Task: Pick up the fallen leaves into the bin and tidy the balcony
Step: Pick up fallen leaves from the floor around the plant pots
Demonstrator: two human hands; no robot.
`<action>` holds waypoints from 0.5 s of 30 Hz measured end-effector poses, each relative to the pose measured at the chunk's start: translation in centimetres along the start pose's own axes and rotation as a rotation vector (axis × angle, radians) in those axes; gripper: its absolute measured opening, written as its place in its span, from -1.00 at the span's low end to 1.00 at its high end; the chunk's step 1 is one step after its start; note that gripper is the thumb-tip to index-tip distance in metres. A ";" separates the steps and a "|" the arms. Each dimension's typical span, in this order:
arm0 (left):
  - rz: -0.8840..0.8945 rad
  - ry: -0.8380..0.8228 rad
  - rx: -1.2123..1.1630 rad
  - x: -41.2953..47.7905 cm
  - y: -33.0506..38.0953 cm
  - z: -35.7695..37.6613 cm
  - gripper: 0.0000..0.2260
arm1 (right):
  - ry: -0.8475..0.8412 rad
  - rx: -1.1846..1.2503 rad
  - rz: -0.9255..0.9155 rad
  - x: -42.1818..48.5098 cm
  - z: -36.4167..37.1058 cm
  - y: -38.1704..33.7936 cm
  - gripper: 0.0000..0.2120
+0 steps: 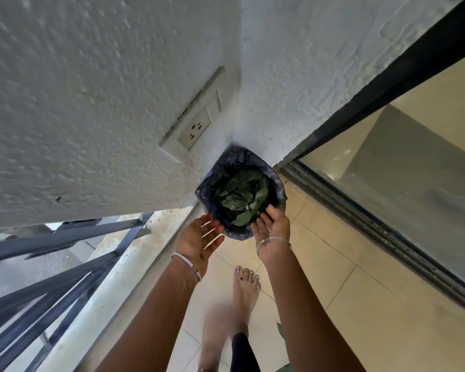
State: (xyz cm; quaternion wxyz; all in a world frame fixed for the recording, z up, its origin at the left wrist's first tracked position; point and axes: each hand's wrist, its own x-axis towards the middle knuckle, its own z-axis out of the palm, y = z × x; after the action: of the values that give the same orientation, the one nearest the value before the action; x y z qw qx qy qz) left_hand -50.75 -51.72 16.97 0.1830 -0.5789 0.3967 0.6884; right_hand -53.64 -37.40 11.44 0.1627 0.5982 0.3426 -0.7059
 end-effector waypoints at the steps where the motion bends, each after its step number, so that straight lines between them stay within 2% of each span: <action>1: -0.002 -0.001 0.007 -0.3 -0.1 -0.1 -0.76 | 0.013 -0.003 0.013 -0.2 -0.8 0.4 -0.70; 5: 0.001 -0.006 0.055 -1.2 -0.5 -0.1 -0.76 | 0.024 -0.017 0.073 -1.7 -3.2 1.4 -0.89; 11: 0.042 -0.050 0.144 -4.8 -1.4 0.4 -0.77 | 0.010 -0.011 0.047 -6.4 -6.2 1.1 -0.92; 15: 0.085 -0.086 0.227 -8.6 -2.2 0.7 -0.76 | 0.015 0.077 0.010 -11.2 -9.0 0.2 -0.91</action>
State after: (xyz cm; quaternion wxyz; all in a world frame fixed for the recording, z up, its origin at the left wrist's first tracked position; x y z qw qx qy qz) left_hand -47.37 -47.97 24.37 0.2351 -0.5073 0.4880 0.6703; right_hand -44.36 -33.47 21.66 0.1404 0.6111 0.3135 -0.7131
